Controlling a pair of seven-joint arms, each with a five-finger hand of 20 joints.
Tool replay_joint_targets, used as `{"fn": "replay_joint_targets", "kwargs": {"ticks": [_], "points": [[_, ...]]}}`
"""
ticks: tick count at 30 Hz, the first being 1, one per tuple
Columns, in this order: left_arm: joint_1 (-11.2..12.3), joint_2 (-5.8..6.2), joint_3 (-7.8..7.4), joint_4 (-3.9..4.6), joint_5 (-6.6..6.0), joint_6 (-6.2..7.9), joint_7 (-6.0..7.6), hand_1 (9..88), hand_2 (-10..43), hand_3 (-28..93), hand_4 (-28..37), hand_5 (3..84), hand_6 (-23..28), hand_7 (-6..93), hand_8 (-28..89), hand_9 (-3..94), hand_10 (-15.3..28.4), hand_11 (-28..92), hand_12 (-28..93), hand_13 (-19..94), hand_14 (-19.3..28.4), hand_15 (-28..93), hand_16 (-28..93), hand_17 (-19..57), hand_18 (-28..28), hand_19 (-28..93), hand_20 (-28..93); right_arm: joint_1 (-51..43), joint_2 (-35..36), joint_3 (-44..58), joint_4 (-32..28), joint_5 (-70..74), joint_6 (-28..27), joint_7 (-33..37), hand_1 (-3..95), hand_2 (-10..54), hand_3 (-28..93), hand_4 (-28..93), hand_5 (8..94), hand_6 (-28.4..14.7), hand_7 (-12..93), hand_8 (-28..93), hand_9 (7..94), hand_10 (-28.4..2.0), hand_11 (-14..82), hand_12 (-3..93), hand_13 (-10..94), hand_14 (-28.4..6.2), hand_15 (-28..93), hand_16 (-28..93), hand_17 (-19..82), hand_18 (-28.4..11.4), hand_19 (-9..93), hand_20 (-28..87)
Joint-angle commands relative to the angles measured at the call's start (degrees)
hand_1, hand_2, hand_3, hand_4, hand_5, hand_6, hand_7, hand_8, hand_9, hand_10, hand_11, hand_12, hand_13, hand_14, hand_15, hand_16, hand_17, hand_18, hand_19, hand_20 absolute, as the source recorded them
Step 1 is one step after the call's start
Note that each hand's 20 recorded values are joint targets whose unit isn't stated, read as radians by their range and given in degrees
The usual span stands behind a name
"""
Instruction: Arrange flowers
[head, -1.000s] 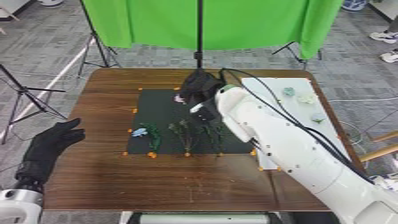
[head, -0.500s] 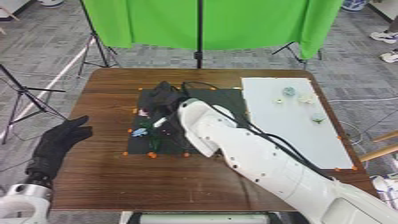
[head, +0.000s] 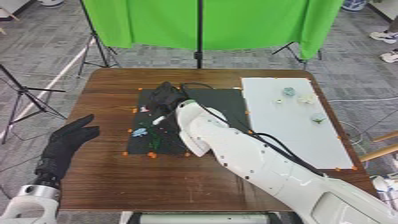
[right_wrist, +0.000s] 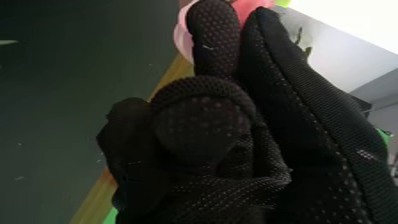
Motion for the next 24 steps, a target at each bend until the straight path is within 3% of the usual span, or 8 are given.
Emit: {"fn": "replay_joint_targets", "kwargs": {"ticks": [1, 4, 8, 14, 24], "points": [[0.04, -0.53, 0.15, 0.74, 1.03, -0.53, 2.09, 40.2, 10.9, 73, -2.9, 39.5, 5.3, 9.8, -6, 44.6, 14.0, 18, 10, 38, 17.9, 16, -1, 11.1, 12.3, 10, 19, 0.27, -1.34, -0.71, 0.08, -1.34, -0.46, 0.06, 62.1, -9.5, 58, -16, 77.7, -0.4, 21, 7, 89.9, -8.9, 3.5, 31.5, 93, 0.1, 52, 39, 62, -12.5, 93, 52], [0.3, -0.71, 0.13, 0.58, 1.24, 0.26, 2.51, 43.3, 11.0, 72, -2.5, 39.2, 5.1, 10.2, -7, 44.5, 13.8, 19, 10, 38, 17.6, 16, -1, 11.4, 12.1, 10, 19, 0.24, -1.53, -1.04, 0.48, -1.61, -0.42, 0.06, 61.7, -9.5, 59, -16, 77.5, -0.3, 21, 7, 89.3, -8.8, 3.4, 30.2, 93, 0.0, 52, 39, 62, -12.5, 93, 52], [-0.09, -0.69, 0.29, 0.77, 1.44, -0.1, 2.23, 45.4, 11.4, 71, -3.1, 38.7, 4.5, 12.2, -7, 44.6, 13.1, 20, 10, 39, 17.0, 17, -1, 11.9, 11.8, 10, 19, -0.11, -1.71, -1.06, 1.44, -2.96, -0.2, 0.48, 61.3, -9.5, 59, -17, 76.7, -0.1, 21, 6, 87.6, -9.7, 2.9, 29.3, 93, 0.0, 52, 39, 61, -12.6, 93, 52], [-0.2, -0.83, 0.39, 1.01, 0.79, -0.74, 2.22, 41.0, 9.5, 71, -4.5, 39.2, 4.8, 12.2, -8, 44.5, 13.7, 20, 10, 38, 17.4, 17, -1, 11.5, 11.8, 10, 20, -0.11, -1.68, -0.9, 3.0, -3.2, 0.45, 1.28, 60.3, -9.5, 61, -17, 74.0, -0.3, 20, 5, 84.2, -10.9, 3.7, 26.4, 92, -0.3, 52, 39, 60, -12.5, 93, 51], [-0.28, -0.8, 0.2, 1.15, 0.87, -1.89, 1.53, 36.0, 6.8, 71, -5.5, 39.7, 5.3, 10.3, -7, 44.1, 14.2, 19, 10, 37, 18.1, 16, -1, 10.9, 12.0, 10, 20, -0.98, -1.52, 0.27, 3.39, -2.92, -1.75, 2.37, 57.8, -9.5, 61, -16, 67.5, -1.2, 20, 4, 76.6, -10.7, 7.3, 22.4, 90, -0.8, 53, 36, 59, -12.3, 93, 49]]}}
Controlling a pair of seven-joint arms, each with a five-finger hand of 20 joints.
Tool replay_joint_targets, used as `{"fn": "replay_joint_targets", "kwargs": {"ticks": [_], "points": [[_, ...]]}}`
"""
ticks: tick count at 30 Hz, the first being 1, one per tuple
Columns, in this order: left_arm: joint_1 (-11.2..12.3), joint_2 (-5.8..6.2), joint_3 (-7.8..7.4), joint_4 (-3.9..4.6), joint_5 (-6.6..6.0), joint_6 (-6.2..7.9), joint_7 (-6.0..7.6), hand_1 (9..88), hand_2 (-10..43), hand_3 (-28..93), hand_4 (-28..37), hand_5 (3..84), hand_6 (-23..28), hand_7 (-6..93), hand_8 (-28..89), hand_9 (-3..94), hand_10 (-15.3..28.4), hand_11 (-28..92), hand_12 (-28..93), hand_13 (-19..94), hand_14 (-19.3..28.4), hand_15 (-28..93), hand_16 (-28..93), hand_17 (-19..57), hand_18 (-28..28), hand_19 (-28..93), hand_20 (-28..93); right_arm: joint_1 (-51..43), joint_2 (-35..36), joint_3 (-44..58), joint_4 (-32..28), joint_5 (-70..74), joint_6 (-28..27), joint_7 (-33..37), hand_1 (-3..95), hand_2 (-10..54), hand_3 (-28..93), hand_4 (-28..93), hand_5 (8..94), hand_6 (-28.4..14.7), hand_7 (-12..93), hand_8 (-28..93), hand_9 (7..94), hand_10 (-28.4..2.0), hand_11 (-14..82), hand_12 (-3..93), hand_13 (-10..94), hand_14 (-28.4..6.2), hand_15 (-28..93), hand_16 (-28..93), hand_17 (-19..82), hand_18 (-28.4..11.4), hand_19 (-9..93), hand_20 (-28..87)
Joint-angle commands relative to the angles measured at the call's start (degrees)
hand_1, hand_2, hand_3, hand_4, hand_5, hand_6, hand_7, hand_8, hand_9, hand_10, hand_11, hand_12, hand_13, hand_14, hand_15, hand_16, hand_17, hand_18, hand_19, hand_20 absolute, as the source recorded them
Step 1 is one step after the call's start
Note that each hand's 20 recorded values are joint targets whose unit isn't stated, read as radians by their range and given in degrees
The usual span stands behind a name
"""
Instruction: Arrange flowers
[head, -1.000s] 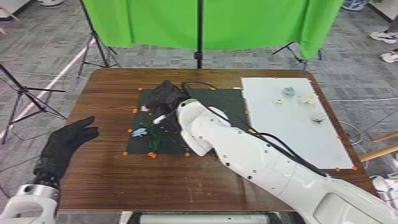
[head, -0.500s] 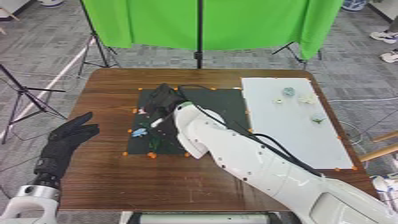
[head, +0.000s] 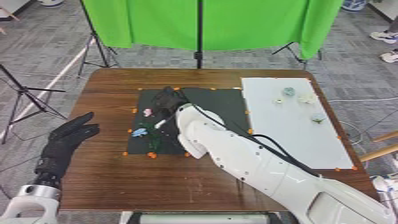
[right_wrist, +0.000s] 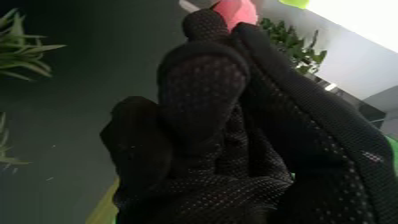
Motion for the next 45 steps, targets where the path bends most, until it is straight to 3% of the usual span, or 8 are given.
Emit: {"fn": "replay_joint_targets", "kwargs": {"ticks": [1, 21, 34, 45], "points": [[0.16, -0.47, -0.01, 0.6, -0.15, -1.55, -0.82, 35.8, 6.6, 71, -5.5, 39.7, 5.4, 10.2, -7, 44.0, 14.3, 19, 10, 37, 18.1, 16, -1, 10.8, 12.0, 10, 20, -0.8, -0.24, 0.88, 0.0, -0.23, -1.53, 1.07, 57.3, -9.5, 61, -16, 67.0, -1.1, 20, 3, 76.3, -10.7, 7.5, 22.3, 90, -0.8, 53, 36, 59, -12.3, 93, 49], [0.05, -0.13, -0.37, 0.57, 0.29, -2.61, -1.62, 34.9, 3.0, 67, -8.2, 39.7, 5.8, 8.7, -6, 43.4, 14.2, 18, 11, 37, 18.2, 15, 0, 10.0, 12.3, 10, 19, -1.55, 0.19, 2.33, -0.38, 1.33, -4.05, 1.78, 49.8, -9.5, 67, -17, 60.5, 0.6, 19, -3, 76.1, -13.0, 12.4, 17.1, 91, -1.1, 53, 35, 59, -12.9, 93, 49], [0.14, -0.5, -0.3, 0.53, 0.29, -2.36, -1.58, 34.6, 3.1, 66, -8.4, 39.7, 5.8, 8.7, -6, 43.3, 14.2, 18, 11, 37, 18.2, 15, 0, 9.7, 12.3, 10, 19, -1.46, 0.28, 3.06, -0.86, 3.6, -6.25, 1.38, 48.4, -8.4, 67, -16, 58.7, -0.2, 18, -10, 77.2, -13.3, 12.7, 14.7, 91, -1.1, 52, 35, 59, -12.8, 93, 49], [1.7, -1.1, -1.25, -0.53, 0.45, -1.78, -1.87, 34.5, 3.3, 66, -8.5, 39.7, 5.9, 8.5, -6, 43.2, 14.2, 18, 11, 37, 18.3, 15, 0, 9.5, 12.3, 10, 19, -0.36, 2.01, 5.38, -2.51, 6.96, -7.96, 1.4, 45.1, -7.2, 67, -15, 57.4, -0.9, 17, -10, 82.1, -13.2, 14.7, 15.6, 93, -1.8, 48, 35, 60, -13.4, 93, 46]]}}
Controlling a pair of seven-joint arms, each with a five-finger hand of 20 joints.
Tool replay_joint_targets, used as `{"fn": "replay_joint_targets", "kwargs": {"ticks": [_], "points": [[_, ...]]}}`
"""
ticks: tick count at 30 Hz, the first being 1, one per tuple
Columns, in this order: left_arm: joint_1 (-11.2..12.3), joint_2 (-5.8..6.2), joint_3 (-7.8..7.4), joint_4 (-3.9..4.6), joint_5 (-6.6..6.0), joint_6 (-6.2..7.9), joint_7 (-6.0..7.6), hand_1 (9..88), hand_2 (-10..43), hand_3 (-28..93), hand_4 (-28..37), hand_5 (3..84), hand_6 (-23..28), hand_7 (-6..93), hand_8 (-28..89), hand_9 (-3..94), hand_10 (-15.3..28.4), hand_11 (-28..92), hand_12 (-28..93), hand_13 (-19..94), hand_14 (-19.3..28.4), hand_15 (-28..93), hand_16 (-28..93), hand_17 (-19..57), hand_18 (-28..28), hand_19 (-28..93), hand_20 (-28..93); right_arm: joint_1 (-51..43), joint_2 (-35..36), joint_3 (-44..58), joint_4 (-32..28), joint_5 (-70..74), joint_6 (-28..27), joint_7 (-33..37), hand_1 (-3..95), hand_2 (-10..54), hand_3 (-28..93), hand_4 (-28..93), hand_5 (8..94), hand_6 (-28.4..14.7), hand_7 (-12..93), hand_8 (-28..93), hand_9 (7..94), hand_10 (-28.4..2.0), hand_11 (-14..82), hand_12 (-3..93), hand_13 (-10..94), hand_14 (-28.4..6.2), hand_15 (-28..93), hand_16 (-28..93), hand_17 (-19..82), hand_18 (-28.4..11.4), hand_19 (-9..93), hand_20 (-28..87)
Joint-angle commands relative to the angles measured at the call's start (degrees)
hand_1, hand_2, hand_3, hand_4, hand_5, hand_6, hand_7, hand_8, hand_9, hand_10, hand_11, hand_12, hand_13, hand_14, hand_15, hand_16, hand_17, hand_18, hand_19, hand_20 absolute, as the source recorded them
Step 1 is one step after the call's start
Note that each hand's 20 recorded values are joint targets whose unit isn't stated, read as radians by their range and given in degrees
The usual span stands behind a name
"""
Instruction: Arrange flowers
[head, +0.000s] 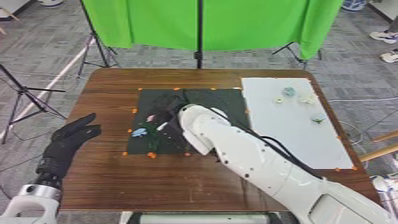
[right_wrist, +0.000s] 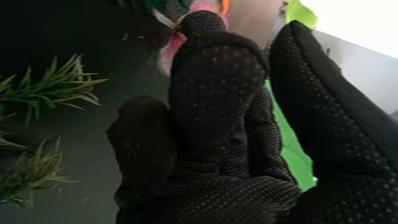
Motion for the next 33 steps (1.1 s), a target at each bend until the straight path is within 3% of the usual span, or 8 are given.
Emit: {"fn": "replay_joint_targets", "kwargs": {"ticks": [1, 7, 12, 15, 19, 25, 33], "points": [[1.95, -1.03, -0.82, -0.71, 0.3, 0.19, -0.56, 34.6, 3.3, 66, -8.5, 39.8, 5.9, 8.4, -6, 43.2, 14.2, 18, 11, 37, 18.3, 15, 0, 9.5, 12.3, 10, 19, 1.12, 1.83, 1.86, -2.33, 2.5, -0.44, -0.57, 45.0, -7.1, 66, -15, 57.4, -0.9, 17, -10, 82.7, -13.1, 15.4, 16.0, 93, -1.8, 48, 35, 60, -13.5, 93, 46], [3.2, -1.5, -1.69, -1.57, 0.31, 0.41, -0.99, 34.5, 3.2, 66, -8.5, 39.8, 5.9, 8.5, -6, 43.3, 14.2, 18, 11, 37, 18.3, 14, 0, 9.5, 12.3, 10, 19, 0.26, 8.06, 7.3, -12.24, 1.56, -3.24, -4.34, 43.9, -7.1, 66, -14, 60.7, -1.0, 18, -10, 84.1, -12.1, 19.8, 19.2, 92, -2.2, 48, 37, 59, -14.6, 93, 48], [4.2, -2.1, -2.43, -2.16, 0.35, 0.75, -0.88, 34.4, 3.3, 66, -8.6, 39.8, 5.8, 8.5, -6, 43.2, 14.1, 18, 11, 37, 18.2, 15, 0, 9.5, 12.3, 10, 19, -3.93, 18.05, 16.37, -23.86, -11.3, -3.35, -8.63, 42.8, -7.7, 65, -14, 62.8, -0.8, 18, -8, 81.0, -12.4, 19.5, 19.8, 90, -3.1, 50, 37, 57, -15.7, 93, 49], [5.03, -2.33, -3.13, -3.0, 0.29, 1.38, -1.06, 34.5, 3.3, 66, -8.7, 39.9, 5.8, 8.6, -6, 43.3, 14.2, 18, 11, 37, 18.2, 15, 0, 9.5, 12.3, 10, 19, -8.02, 23.65, 23.65, -28.64, -19.73, -4.57, -7.88, 39.0, -9.5, 66, -14, 64.2, -0.4, 18, -10, 79.4, -13.4, 18.7, 19.9, 88, -4.3, 51, 36, 55, -16.6, 93, 48], [5.32, -2.24, -3.48, -3.08, 0.21, 2.35, -0.6, 34.6, 3.3, 66, -8.8, 40.1, 5.9, 8.7, -6, 43.4, 14.2, 18, 11, 37, 18.3, 15, 0, 9.5, 12.3, 10, 19, -15.16, 30.9, 32.94, -32.82, -28.61, -6.76, -5.57, 33.0, -9.5, 64, -13, 64.4, -1.3, 16, -9, 77.3, -15.1, 17.8, 20.3, 86, -5.9, 53, 36, 53, -17.5, 93, 48], [5.74, -2.35, -4.05, -3.44, 0.21, 2.13, -1.32, 34.6, 3.6, 66, -9.0, 40.4, 6.0, 8.8, -6, 43.6, 14.2, 18, 11, 37, 18.3, 15, 0, 9.7, 12.3, 10, 19, -26.96, 38.3, 41.97, -33.14, -42.31, -8.88, 0.29, 24.6, -7.5, 61, -11, 65.6, -1.7, 13, -8, 78.6, -16.4, 18.4, 21.7, 85, -7.4, 54, 35, 52, -18.9, 93, 48], [5.74, -2.12, -4.23, -3.6, 0.3, 2.43, -1.69, 34.6, 4.7, 65, -9.5, 41.2, 6.2, 9.1, -6, 43.7, 14.3, 18, 11, 37, 18.4, 15, 0, 9.8, 12.4, 10, 20, -36.38, 41.71, 45.44, -28.61, -48.95, -10.58, 4.26, 26.9, -9.0, 62, -11, 66.9, -0.9, 14, -8, 82.1, -14.9, 24.0, 24.5, 86, -7.1, 59, 36, 55, -19.2, 93, 56]]}}
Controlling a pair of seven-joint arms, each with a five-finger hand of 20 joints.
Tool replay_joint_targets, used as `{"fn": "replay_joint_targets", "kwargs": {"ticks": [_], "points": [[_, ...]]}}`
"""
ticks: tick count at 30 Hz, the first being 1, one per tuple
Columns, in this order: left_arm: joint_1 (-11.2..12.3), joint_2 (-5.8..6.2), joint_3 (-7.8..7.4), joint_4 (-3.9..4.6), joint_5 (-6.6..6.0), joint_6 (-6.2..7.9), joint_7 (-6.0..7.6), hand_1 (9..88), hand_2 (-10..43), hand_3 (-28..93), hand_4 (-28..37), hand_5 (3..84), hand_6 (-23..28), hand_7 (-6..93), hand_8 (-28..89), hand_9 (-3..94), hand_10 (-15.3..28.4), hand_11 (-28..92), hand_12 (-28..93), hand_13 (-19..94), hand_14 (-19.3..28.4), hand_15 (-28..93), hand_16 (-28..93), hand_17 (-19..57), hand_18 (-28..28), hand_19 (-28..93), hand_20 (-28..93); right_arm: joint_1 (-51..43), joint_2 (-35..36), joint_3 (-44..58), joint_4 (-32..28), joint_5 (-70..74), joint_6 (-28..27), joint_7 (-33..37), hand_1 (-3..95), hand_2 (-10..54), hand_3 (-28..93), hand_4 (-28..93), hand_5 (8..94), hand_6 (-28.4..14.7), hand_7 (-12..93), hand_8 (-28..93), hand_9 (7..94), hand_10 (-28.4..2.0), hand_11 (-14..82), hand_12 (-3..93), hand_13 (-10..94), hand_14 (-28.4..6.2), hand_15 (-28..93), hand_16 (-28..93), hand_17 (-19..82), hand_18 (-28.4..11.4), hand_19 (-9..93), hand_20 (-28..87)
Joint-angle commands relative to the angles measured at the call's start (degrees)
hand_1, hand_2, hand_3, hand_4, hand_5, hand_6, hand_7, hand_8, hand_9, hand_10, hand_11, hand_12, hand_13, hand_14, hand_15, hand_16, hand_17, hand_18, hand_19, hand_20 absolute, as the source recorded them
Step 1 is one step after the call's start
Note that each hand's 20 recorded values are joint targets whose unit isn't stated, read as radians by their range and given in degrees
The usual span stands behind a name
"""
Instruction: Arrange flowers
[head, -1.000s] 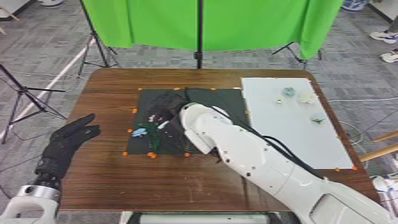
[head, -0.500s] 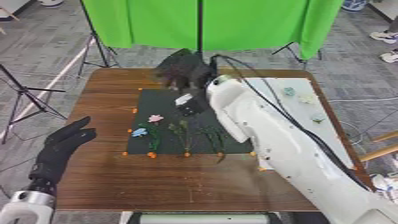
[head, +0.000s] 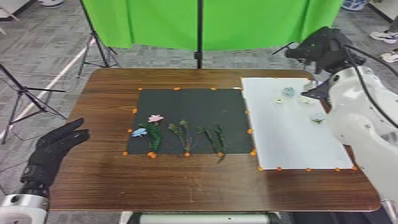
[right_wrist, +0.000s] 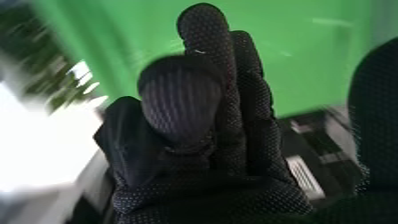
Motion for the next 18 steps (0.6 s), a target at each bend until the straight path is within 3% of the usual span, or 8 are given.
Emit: {"fn": "replay_joint_targets", "kwargs": {"ticks": [1, 10, 18], "points": [[1.04, -0.39, -0.23, -0.23, 0.33, 1.02, -0.96, 34.6, 4.8, 65, -9.5, 41.3, 6.2, 9.1, -6, 43.7, 14.3, 18, 11, 37, 18.4, 15, 0, 9.8, 12.4, 10, 20, -10.84, 3.85, 1.21, 6.32, -2.21, 0.02, 2.61, 27.5, -9.1, 62, -11, 67.0, -0.8, 14, -8, 82.4, -14.8, 24.2, 24.6, 86, -6.9, 59, 36, 55, -19.1, 93, 57], [0.84, -0.09, -0.15, -0.19, 0.68, 0.22, -1.88, 34.5, 6.2, 65, -10.4, 41.7, 6.3, 9.4, -6, 43.8, 14.3, 18, 10, 37, 18.4, 16, 0, 9.7, 12.5, 11, 19, -13.27, 4.58, -0.75, 12.72, -6.48, 3.53, 4.81, 29.4, -9.5, 64, -11, 61.3, 2.0, 15, -11, 82.6, -14.9, 24.5, 24.8, 87, -6.3, 61, 36, 57, -18.8, 93, 59], [1.14, -0.57, -0.24, -0.27, 0.7, 0.06, -1.97, 34.5, 7.6, 65, -11.1, 42.1, 6.3, 9.5, -6, 43.8, 14.4, 18, 10, 37, 18.5, 16, 0, 9.6, 12.4, 11, 19, -15.81, 3.76, -0.92, 14.21, -3.64, 4.35, 5.05, 31.9, -9.5, 64, -12, 58.5, 2.5, 16, -12, 81.4, -13.8, 24.7, 24.8, 88, -4.7, 61, 36, 59, -17.8, 93, 60]]}}
